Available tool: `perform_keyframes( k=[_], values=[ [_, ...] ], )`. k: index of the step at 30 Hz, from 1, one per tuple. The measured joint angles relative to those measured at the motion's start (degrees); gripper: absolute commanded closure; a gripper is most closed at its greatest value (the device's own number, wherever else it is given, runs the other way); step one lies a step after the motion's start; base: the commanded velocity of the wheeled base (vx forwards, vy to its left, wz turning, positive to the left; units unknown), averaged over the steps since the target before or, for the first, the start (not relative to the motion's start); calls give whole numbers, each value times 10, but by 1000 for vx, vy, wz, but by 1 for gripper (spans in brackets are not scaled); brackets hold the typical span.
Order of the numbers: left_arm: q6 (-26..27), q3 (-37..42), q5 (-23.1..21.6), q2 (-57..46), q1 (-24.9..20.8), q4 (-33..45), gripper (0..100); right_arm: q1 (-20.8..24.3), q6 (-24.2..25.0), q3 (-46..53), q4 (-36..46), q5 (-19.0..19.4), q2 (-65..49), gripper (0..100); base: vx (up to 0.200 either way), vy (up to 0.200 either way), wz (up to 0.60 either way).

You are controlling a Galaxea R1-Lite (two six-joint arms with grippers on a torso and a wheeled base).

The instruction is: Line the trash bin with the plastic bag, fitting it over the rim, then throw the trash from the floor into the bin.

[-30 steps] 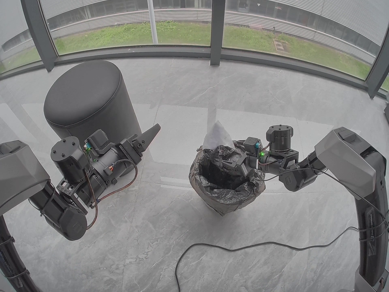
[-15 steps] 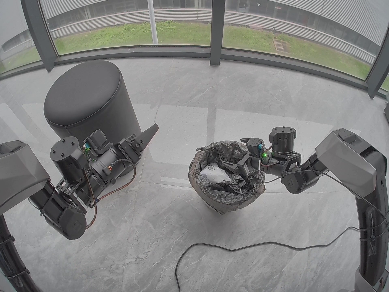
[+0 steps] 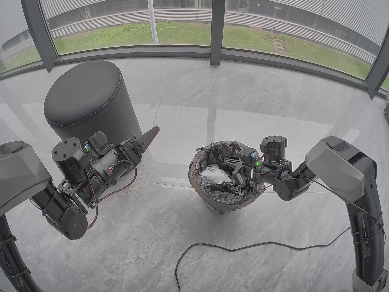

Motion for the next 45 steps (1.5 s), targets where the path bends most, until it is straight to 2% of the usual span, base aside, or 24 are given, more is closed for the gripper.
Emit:
perform_keyframes(
  k=[13,17,21,26,32,37,45],
  values=[
    [0,0,0,0,5,0,0,4,0,-188,67,-15,103,100,0,0,0],
    [2,1,0,-5,13,0,0,4,0,-214,74,-15,96,100,0,0,0],
    [24,9,-2,-17,24,0,0,-1,0,-209,82,-15,43,100,0,0,0],
    [79,34,-14,-39,32,0,0,-15,4,-165,98,-15,-67,100,0,0,0],
    [131,88,-62,-87,36,0,0,-44,23,-58,121,-25,-225,100,0,0,0],
    [164,143,-96,-142,38,1,0,-69,65,60,137,-39,-367,100,0,0,0],
    [197,217,-124,-239,60,18,0,-101,133,233,155,-81,-590,100,0,0,0]
  ],
)
